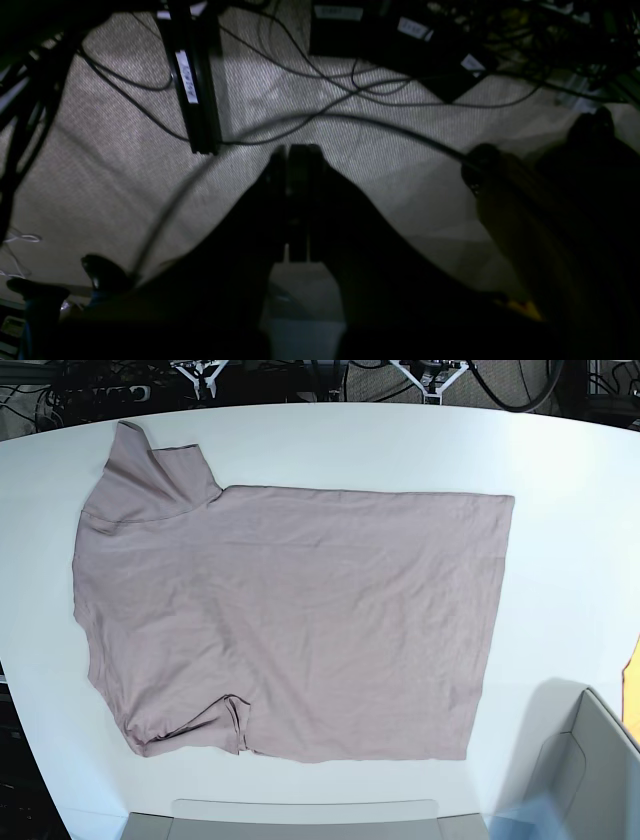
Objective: Fold the T-shirt properly
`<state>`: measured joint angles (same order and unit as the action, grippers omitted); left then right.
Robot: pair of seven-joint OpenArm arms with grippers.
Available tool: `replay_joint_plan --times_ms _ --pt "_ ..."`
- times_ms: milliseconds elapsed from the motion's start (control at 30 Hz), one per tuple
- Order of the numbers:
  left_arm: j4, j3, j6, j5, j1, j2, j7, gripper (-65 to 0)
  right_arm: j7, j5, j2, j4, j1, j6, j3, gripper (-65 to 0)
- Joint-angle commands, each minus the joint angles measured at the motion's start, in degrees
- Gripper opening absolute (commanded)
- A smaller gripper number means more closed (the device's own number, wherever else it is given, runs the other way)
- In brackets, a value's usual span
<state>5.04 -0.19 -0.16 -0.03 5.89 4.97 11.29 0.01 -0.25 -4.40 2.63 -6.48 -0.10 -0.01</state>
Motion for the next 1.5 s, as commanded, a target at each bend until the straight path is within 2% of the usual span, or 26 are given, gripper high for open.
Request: replay_joint_plan --times_ms 0,167,567,667,867,1200,1367,1467 --pt "0.1 -0.2 0.4 -0.3 1.0 0.3 0.7 -64.9 -0.5 -0.1 -0.1 1.2 -1.1 0.1 0.0 -64.9" --pt "0.2 -0.2 0.4 -0.4 1.8 0.1 0.7 -64.9 -0.5 -0.2 -0.2 7.3 -3.9 0.1 -0.1 -64.9" --pt "0.3 -0.2 0.4 -0.4 1.9 0.1 0.6 -64.9 -0.1 -0.1 0.1 8.0 -5.0 0.2 0.0 -64.9" --pt "3.3 -0.3 0.4 -0.4 3.1 0.0 0.5 -64.9 -0.1 -0.1 -0.2 8.0 -4.6 0.2 0.0 -64.9" --pt "13.7 -0.3 0.4 -0.4 7.1 -1.1 -6.1 -64.9 -0.4 -0.1 -1.1 8.0 -4.1 0.2 0.0 -64.9" --pt "14.6 -0.3 0.3 -0.5 7.7 -1.1 -6.4 -65.0 -0.1 -0.1 -1.3 8.0 -4.6 0.2 -0.1 -64.9" --pt "14.8 -0.3 0.3 -0.5 10.6 -1.1 -6.2 -65.0 -0.4 -0.1 -2.5 16.4 -9.9 0.2 -0.8 -64.9" --pt "15.8 -0.3 0.3 -0.5 13.1 -1.1 -6.2 -65.0 -0.4 -0.1 -4.3 23.1 -14.6 0.2 -5.1 -64.9"
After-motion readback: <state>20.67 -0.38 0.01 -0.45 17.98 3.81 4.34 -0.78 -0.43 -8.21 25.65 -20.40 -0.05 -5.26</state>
